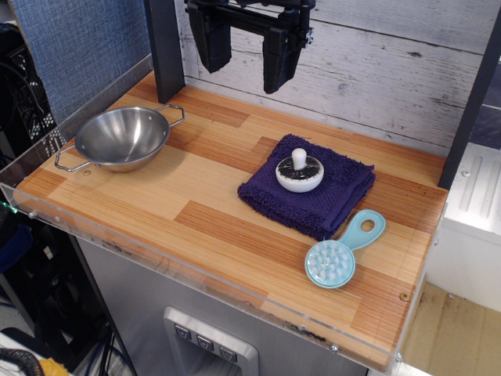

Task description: Place the blue brush to the bottom left side of the purple cloth.

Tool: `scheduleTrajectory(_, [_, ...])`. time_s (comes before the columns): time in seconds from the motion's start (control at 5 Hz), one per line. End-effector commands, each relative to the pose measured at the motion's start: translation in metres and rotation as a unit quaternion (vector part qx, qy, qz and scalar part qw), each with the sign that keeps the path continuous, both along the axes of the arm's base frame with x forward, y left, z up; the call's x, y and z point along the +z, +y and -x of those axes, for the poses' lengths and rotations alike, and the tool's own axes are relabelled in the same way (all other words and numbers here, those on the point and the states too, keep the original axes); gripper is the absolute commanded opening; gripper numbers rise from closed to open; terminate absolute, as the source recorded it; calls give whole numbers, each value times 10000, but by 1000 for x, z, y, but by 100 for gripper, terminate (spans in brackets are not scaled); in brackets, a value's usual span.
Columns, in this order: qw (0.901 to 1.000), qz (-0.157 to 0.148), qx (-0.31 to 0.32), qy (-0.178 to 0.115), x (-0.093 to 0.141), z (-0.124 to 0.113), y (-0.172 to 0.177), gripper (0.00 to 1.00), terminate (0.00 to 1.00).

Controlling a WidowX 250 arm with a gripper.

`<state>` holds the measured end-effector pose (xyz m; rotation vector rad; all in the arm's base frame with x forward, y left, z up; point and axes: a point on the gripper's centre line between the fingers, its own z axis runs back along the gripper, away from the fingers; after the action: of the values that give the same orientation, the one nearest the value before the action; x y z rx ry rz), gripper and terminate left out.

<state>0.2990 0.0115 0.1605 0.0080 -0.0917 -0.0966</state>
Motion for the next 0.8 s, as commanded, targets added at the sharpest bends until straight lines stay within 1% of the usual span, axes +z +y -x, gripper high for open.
scheduleTrajectory(0.0, [10000, 0, 0, 0, 0, 0, 0, 100, 0])
scheduleTrajectory(0.2, [9997, 35, -228, -1, 1, 7, -12, 100, 0])
scheduleTrajectory(0.4, [9989, 142, -437, 36, -2, 20, -30, 100, 0])
scheduleTrajectory(0.6, [9976, 185, -665, 109, -11, 38, -54, 100, 0])
